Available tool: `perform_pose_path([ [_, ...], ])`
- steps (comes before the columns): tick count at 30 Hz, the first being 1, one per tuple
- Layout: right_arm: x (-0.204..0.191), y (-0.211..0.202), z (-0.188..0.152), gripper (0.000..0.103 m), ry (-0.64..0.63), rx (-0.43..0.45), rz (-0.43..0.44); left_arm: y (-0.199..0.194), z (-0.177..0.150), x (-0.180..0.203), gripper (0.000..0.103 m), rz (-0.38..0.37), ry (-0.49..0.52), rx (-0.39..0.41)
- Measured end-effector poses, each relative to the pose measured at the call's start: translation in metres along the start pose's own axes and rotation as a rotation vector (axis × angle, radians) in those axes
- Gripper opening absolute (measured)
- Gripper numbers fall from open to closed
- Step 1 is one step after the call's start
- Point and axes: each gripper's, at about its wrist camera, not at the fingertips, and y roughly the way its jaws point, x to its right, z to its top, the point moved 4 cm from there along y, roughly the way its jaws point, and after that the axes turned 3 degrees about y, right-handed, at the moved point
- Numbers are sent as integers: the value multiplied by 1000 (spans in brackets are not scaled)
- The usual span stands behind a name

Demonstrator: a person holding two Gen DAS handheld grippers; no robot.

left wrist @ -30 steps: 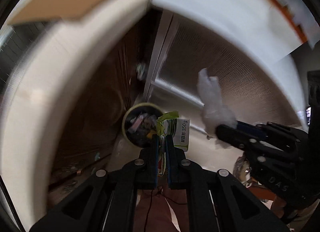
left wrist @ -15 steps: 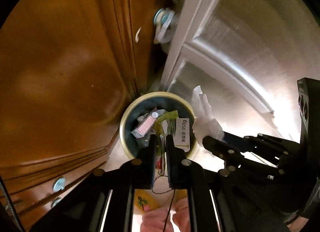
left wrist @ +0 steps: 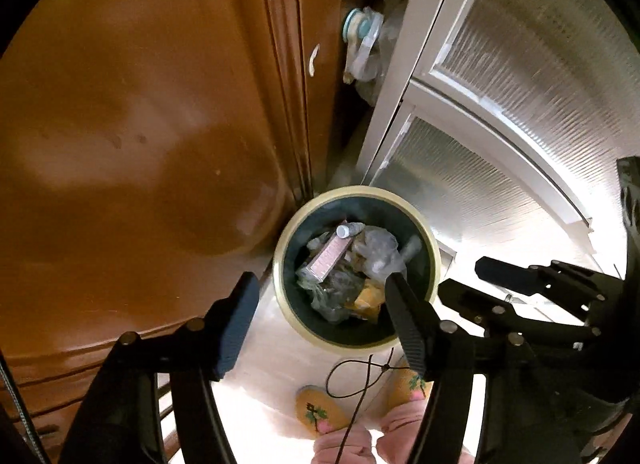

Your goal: Collect trash

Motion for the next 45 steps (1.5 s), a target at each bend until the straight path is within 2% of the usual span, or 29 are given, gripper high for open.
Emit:
perform_pose_path([
  [5, -6, -29, 3, 43, 17, 34, 0, -23, 2, 5, 64, 10, 24, 17],
  [10, -12, -68, 0, 43, 45, 53, 2, -64, 5, 10, 64, 4, 25, 24],
  [13, -17, -103, -3, 43, 65, 62, 6, -101, 8, 15, 64, -8, 28, 29],
  [19, -39, -196, -2, 44, 84, 111, 3, -208, 19, 31, 65, -24, 85, 102],
  [28, -82, -338, 5, 55, 60, 246, -45, -351, 36, 41, 67, -26, 96, 230],
  [30, -90, -365, 6, 56, 57, 278, -50, -376, 39, 42, 68, -11, 101, 258],
  [32, -98, -393, 7, 57, 55, 306, -57, -399, 42, 43, 74, 5, 106, 284],
  [38, -125, -463, 12, 62, 32, 403, -91, -469, 47, 44, 76, 43, 105, 371],
  [45, -142, -520, 24, 65, 28, 512, -103, -516, 59, 42, 78, 64, 67, 422],
])
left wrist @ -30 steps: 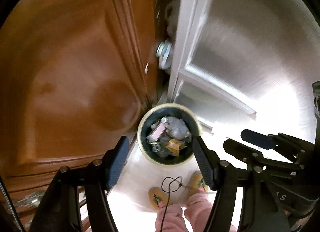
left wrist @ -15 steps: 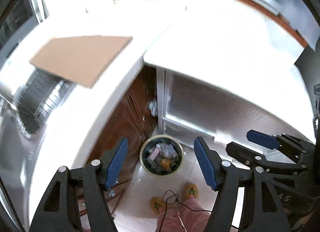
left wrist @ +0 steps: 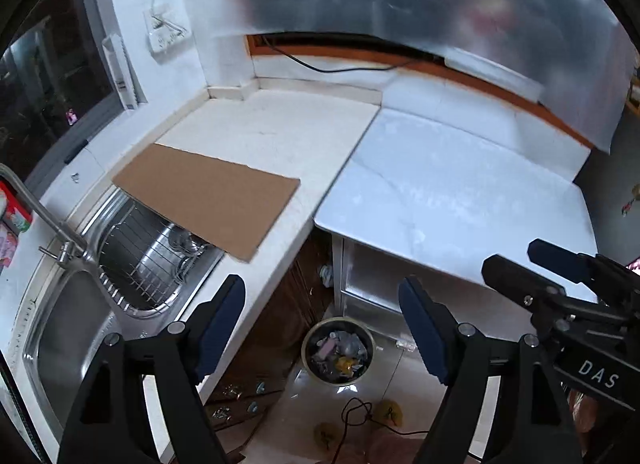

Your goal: Collect trash

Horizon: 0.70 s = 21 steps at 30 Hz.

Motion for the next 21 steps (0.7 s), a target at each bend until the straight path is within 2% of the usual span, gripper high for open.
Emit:
perform_pose_path([
  [7, -12, -25, 22, 67, 0, 55, -14, -34, 26, -1, 78, 62, -31, 85],
  [21, -30, -52, 43, 67, -66, 180, -41, -51, 47, -4, 78, 59, -70, 123],
])
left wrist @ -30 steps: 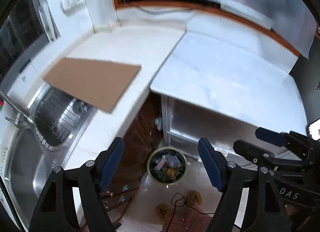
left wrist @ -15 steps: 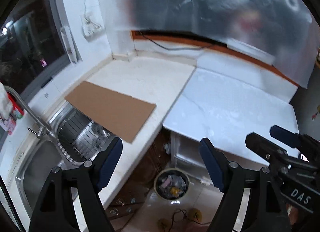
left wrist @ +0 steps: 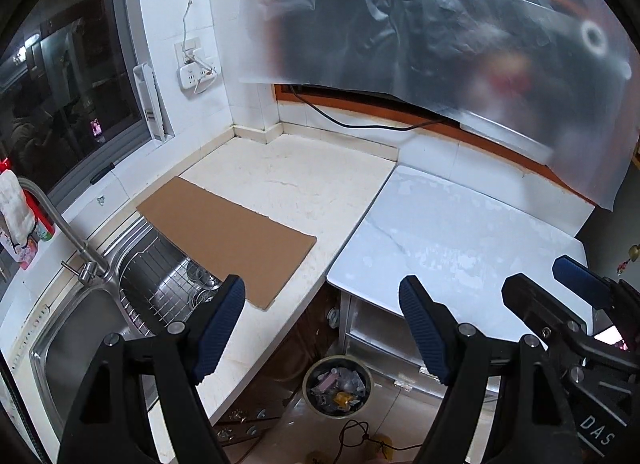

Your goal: Collect trash

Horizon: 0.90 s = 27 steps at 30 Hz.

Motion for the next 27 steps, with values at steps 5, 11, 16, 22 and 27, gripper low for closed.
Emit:
perform_pose_path([
  [5, 0, -1, 3, 67, 0, 9, -8, -2, 4, 1, 78, 3, 3, 9],
  [11, 0, -1, 3, 67, 2, 12, -15, -2, 6, 1, 78, 8, 12, 16],
  [16, -1, -4, 0, 67, 11, 18, -16, -3, 7, 2, 78, 9, 14, 16],
  [22, -1, -5, 0, 67, 11, 25, -18, -5, 6, 2, 78, 10, 16, 21],
  [27, 0, -5, 0, 67, 11, 23, -17, -5, 4, 3, 78, 11, 15, 16],
])
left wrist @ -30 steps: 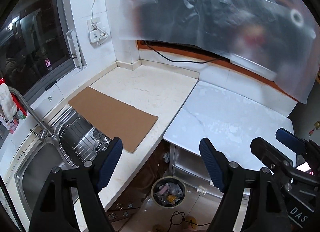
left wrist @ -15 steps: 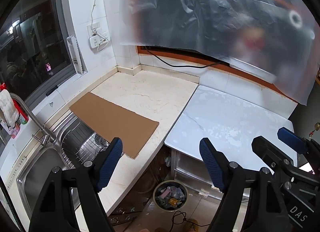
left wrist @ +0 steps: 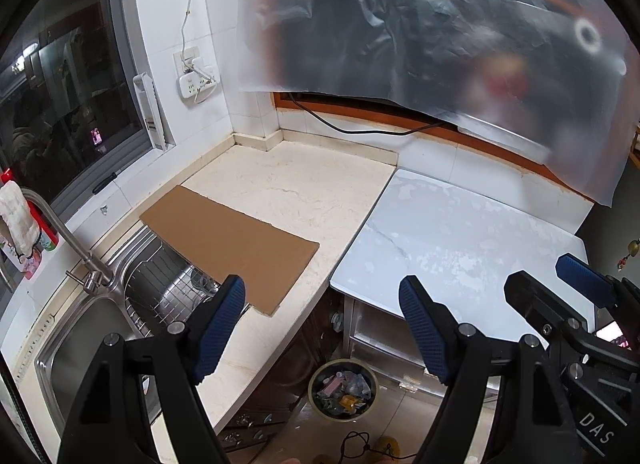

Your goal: Collect trash

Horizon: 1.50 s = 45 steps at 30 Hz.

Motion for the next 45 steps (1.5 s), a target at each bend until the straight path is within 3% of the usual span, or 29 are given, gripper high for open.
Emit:
perform_pose_path([
  [45, 3, -10, -9, 67, 27, 17, -26, -4, -8, -2, 78, -8, 32, 10],
])
